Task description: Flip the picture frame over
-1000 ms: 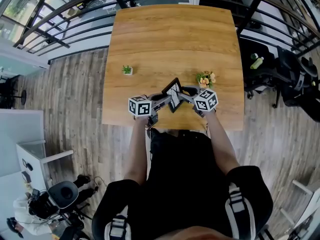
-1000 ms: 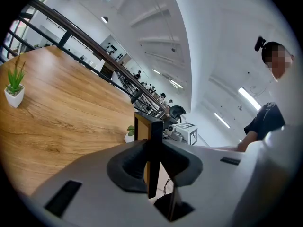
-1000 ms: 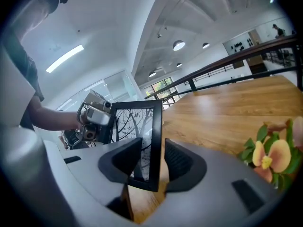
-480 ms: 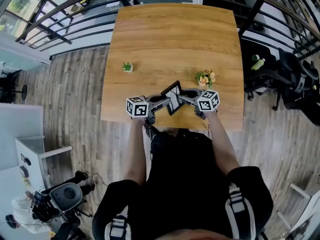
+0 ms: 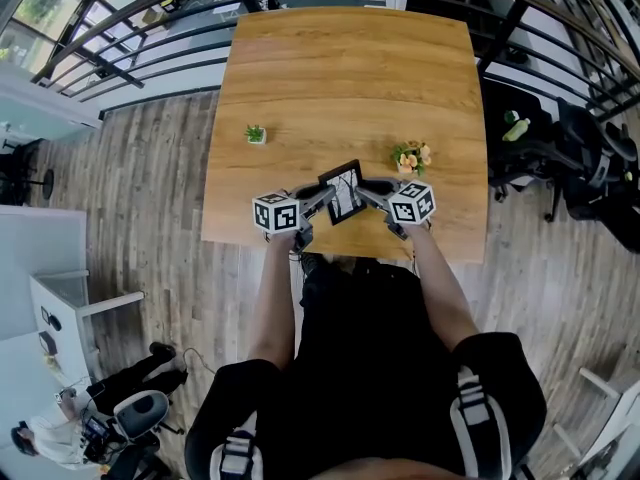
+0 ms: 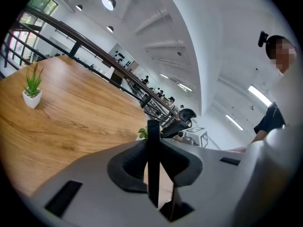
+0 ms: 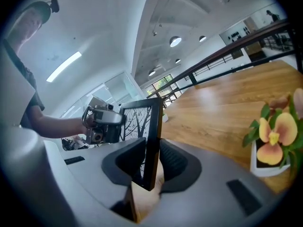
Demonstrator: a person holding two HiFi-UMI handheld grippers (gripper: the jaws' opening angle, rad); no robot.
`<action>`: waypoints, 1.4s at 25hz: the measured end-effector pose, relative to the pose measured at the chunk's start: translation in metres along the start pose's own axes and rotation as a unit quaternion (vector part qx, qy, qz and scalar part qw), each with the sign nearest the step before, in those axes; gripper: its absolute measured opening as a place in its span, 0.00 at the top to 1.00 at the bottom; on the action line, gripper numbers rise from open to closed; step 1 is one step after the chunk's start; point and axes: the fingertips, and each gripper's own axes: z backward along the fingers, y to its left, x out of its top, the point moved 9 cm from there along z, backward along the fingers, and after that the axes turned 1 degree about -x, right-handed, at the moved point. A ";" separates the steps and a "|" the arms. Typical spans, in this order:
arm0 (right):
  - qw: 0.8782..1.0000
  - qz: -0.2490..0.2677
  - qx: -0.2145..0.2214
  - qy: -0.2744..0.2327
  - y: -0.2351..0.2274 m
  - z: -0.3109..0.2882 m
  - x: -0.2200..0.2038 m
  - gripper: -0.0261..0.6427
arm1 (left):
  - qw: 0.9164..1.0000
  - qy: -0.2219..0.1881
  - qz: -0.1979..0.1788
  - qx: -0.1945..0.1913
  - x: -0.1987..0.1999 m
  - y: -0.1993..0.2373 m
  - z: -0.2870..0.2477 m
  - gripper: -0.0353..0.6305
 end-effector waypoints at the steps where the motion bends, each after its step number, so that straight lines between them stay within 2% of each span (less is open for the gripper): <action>1: 1.000 -0.004 -0.007 0.000 0.000 -0.001 0.000 0.81 | 1.000 -0.001 0.001 0.012 0.000 0.002 0.000 0.82; 5: 0.999 -0.021 -0.046 0.003 0.001 -0.008 -0.001 0.81 | 0.998 -0.005 -0.006 0.060 0.000 0.010 -0.004 0.82; 16: 0.992 -0.068 -0.105 -0.006 0.006 -0.030 -0.001 0.82 | 0.992 -0.002 -0.013 0.126 0.007 0.029 -0.003 0.81; 22: 0.988 -0.080 -0.135 -0.004 0.009 -0.054 0.005 0.82 | 0.991 0.006 -0.004 0.135 0.016 0.054 0.005 0.80; 30: 0.978 -0.101 -0.183 0.000 0.011 -0.077 -0.006 0.82 | 0.986 0.039 -0.028 0.157 0.016 0.079 0.006 0.76; 35: 0.972 -0.118 -0.202 -0.002 0.008 -0.090 -0.017 0.82 | 0.985 0.063 -0.040 0.154 0.013 0.095 0.002 0.76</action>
